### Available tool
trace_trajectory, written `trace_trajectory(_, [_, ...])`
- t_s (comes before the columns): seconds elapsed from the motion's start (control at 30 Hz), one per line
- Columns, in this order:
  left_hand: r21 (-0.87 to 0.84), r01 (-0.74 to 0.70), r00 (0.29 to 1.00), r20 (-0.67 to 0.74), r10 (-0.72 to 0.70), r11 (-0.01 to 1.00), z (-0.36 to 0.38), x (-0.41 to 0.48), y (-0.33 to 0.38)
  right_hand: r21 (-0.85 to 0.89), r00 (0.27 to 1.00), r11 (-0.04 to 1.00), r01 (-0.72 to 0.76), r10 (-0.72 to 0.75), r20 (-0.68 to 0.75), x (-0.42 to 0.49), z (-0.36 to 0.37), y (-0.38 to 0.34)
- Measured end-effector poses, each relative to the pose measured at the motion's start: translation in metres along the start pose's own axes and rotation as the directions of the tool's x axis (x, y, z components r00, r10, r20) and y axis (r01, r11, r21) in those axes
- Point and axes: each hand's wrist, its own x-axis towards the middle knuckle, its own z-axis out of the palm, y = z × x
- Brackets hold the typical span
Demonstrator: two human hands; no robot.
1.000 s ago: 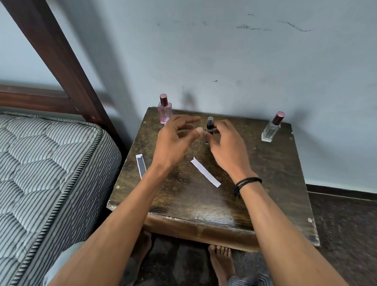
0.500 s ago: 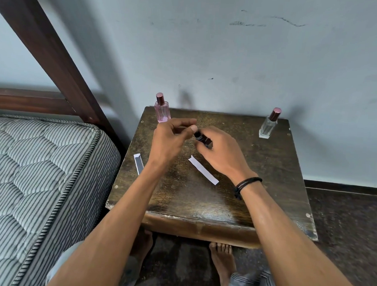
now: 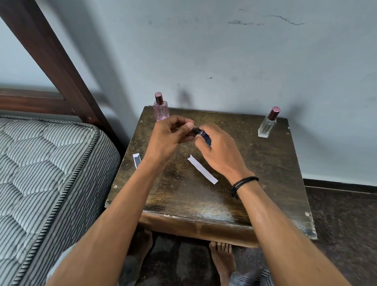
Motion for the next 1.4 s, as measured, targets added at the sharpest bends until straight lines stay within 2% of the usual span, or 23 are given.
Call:
trace_trajectory(0.67, [-0.083, 0.052, 0.999, 0.02, -0.05, 0.995, -0.002, -0.003, -0.001, -0.052, 0.995, 0.994, 0.092, -0.094, -0.045, 0.002, 0.005, -0.005])
trace_trajectory(0.77, [-0.267, 0.102, 0.99, -0.064, -0.123, 0.958, -0.016, 0.002, 0.004, -0.006, 0.997, 0.999, 0.052, -0.052, -0.057, 0.001, 0.002, 0.001])
trace_trajectory(0.83, [-0.308, 0.057, 0.981, -0.158, -0.111, 0.95, -0.032, 0.009, 0.009, 0.01, 0.998, 1.0, 0.017, -0.017, -0.063, -0.001, -0.001, 0.008])
trace_trajectory(0.93, [-0.164, 0.002, 0.975, -0.22, -0.039, 0.986, -0.045, 0.014, 0.012, 0.077, 0.996, 0.995, -0.06, 0.064, -0.055, 0.0, -0.004, 0.013])
trace_trajectory(1.07, [0.105, 0.041, 0.987, -0.159, -0.024, 0.994, -0.042, 0.014, 0.003, 0.214, 0.985, 0.964, -0.157, 0.167, -0.032, 0.002, -0.002, 0.014])
trace_trajectory(1.13, [0.342, -0.002, 0.992, -0.117, 0.045, 0.94, -0.042, 0.013, -0.002, 0.4, 0.964, 0.883, -0.247, 0.265, 0.009, 0.003, -0.002, 0.013])
trace_trajectory(1.2, [0.564, -0.044, 0.994, -0.061, 0.094, 0.824, -0.041, 0.011, -0.002, 0.61, 0.936, 0.727, -0.316, 0.345, 0.074, 0.005, -0.006, 0.012])
trace_trajectory(1.3, [0.679, -0.065, 0.998, 0.042, 0.05, 0.731, -0.041, 0.007, -0.004, 0.758, 0.914, 0.554, -0.344, 0.382, 0.135, 0.004, -0.012, 0.012])
trace_trajectory(1.4, [0.732, -0.085, 0.992, 0.125, -0.011, 0.676, -0.043, 0.002, -0.008, 0.789, 0.91, 0.512, -0.339, 0.391, 0.137, -0.001, -0.018, 0.018])
